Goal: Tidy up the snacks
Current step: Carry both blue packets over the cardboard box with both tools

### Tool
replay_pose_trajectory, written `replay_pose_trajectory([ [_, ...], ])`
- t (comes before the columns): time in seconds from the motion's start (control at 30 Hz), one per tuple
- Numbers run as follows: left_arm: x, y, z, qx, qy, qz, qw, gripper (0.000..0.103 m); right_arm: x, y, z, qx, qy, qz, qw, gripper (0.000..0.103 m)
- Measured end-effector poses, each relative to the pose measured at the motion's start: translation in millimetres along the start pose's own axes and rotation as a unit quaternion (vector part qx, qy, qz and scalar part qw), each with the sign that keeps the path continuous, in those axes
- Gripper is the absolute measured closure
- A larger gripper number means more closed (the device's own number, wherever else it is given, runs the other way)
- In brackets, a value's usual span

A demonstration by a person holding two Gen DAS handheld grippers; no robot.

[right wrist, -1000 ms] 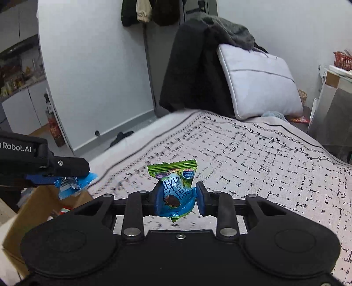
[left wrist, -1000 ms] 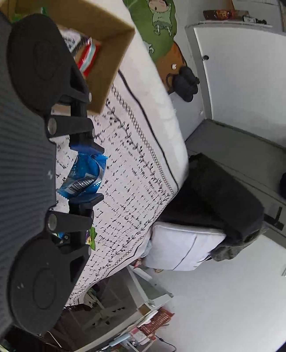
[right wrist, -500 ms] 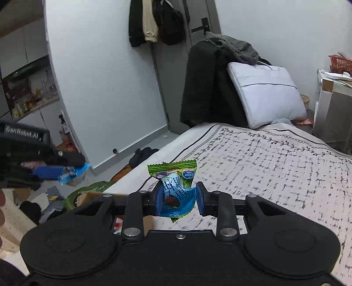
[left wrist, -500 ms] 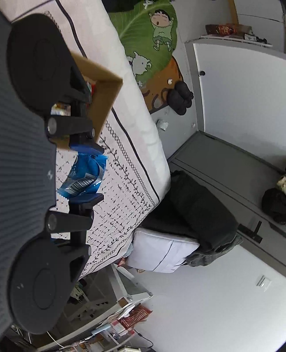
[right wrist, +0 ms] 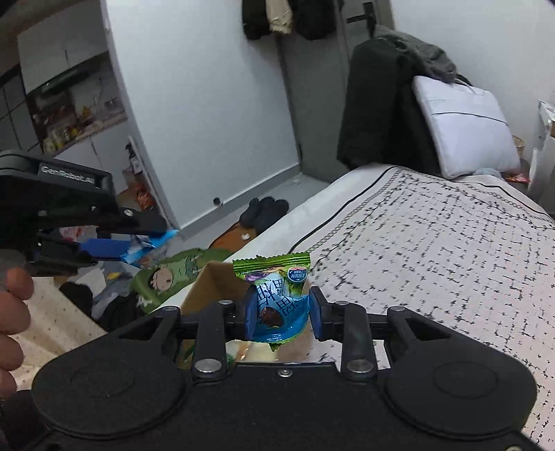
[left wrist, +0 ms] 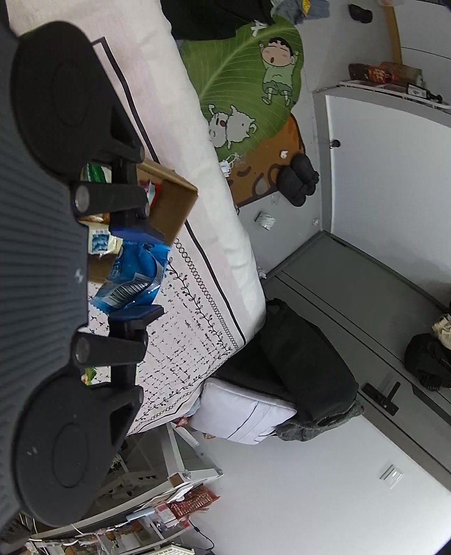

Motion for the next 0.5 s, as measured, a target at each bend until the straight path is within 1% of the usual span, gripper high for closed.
replay_pose_trajectory([
  [0.2, 0, 15, 11, -0.001, 0.027, -0.009, 0.9996, 0.066, -3, 16, 15, -0.004, 0.018, -0.007, 1.0, 0.073],
  [0.5, 2, 25, 44, -0.004, 0.075, -0.011, 0.9971, 0.066, -5, 16, 42, 0.004, 0.048, 0.002, 0.999, 0.073],
])
Point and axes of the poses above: each gripper's, at about its wrist camera, not at the fingertips, and z roughly the way its jaws point, y to its left, x to its underside, the point moved 6 cm from there along z, roughly the way its jaws point, and after that the axes turned 13 degrees about -x, right-handed, at the moved point
